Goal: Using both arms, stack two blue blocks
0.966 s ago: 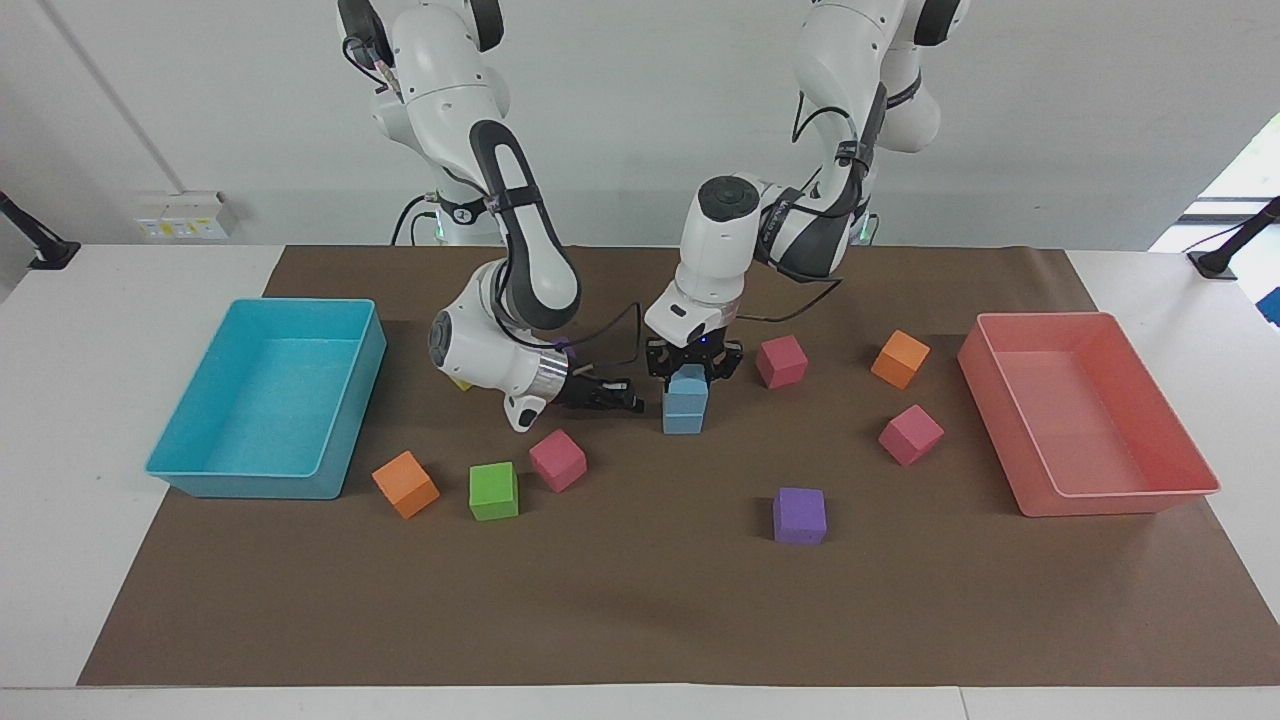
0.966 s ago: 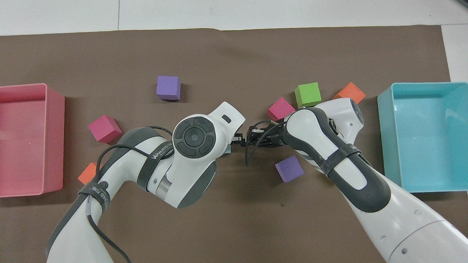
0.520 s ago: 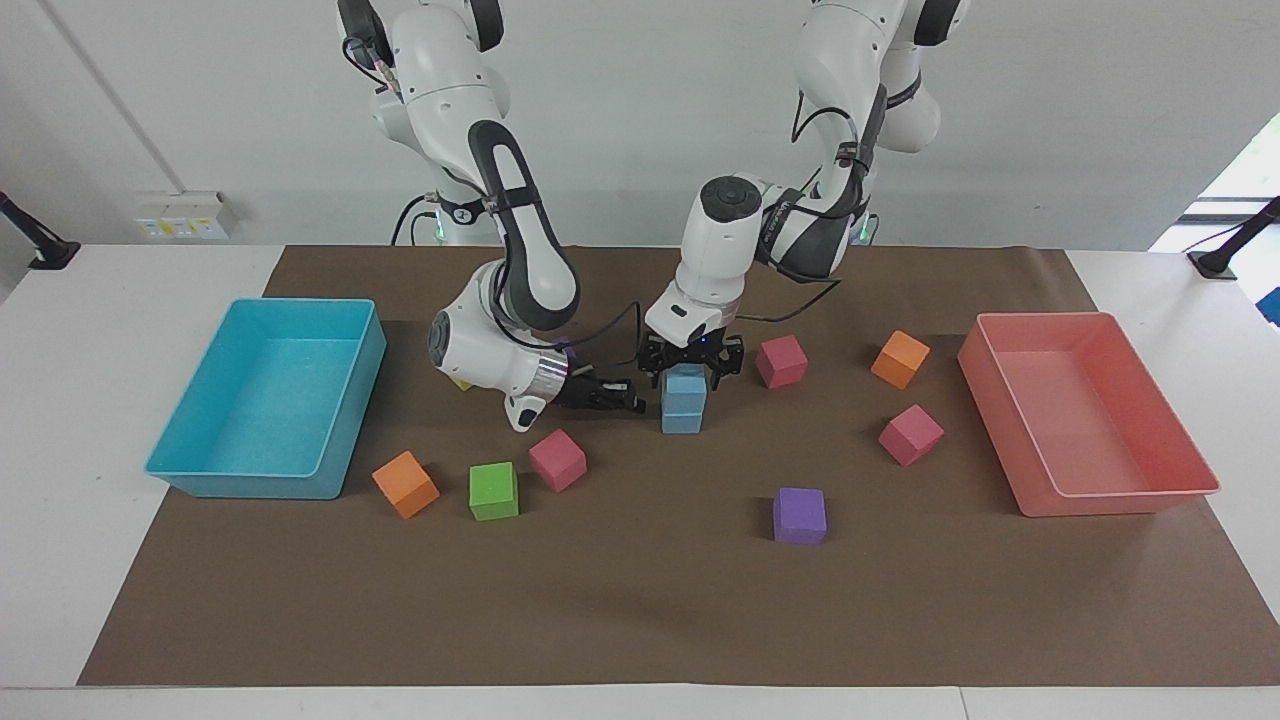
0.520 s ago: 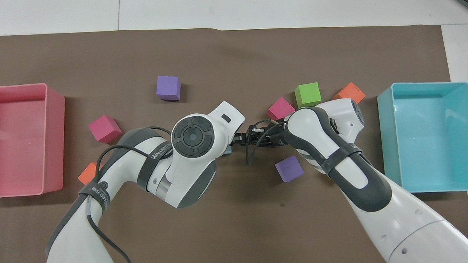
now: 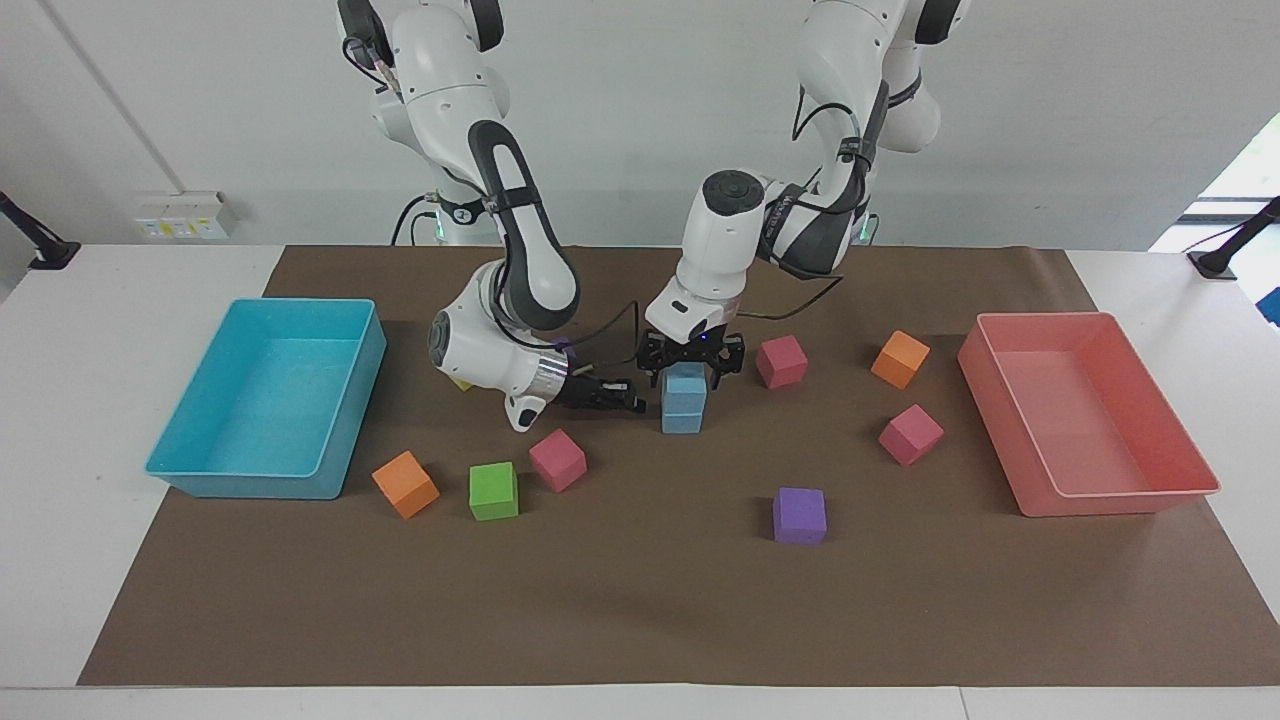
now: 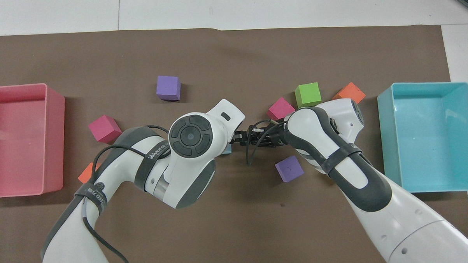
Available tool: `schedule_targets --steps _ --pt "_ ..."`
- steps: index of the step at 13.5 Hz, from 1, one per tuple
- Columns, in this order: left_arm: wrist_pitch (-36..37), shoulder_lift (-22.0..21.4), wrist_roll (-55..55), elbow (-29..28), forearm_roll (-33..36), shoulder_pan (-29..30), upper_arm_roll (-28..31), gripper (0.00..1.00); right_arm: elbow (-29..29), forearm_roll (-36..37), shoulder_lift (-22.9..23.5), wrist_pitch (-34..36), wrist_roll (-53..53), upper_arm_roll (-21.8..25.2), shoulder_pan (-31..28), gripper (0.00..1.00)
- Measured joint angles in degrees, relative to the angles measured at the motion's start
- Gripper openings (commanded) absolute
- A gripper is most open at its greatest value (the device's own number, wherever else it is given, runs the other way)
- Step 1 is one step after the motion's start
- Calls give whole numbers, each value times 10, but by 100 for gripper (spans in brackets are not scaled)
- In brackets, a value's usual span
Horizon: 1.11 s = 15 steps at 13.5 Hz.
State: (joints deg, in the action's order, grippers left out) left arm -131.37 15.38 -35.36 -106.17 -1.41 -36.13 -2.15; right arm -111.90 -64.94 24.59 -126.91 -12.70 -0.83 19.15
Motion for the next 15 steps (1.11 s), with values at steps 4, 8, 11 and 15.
schedule_targets --steps 4,8,11,15 --pt "38 -33 5 0 0 18 2 100 0 0 0 0 0 0 0 0" --pt "109 -85 61 1 0 56 3 100 1 0 0 0 -1 0 0 0" --pt "170 -133 142 2 0 111 6 100 2 0 -2 0 -11 0 0 0" --pt "274 -182 288 17 0 201 9 100 6 12 -10 0 -17 1 0 0"
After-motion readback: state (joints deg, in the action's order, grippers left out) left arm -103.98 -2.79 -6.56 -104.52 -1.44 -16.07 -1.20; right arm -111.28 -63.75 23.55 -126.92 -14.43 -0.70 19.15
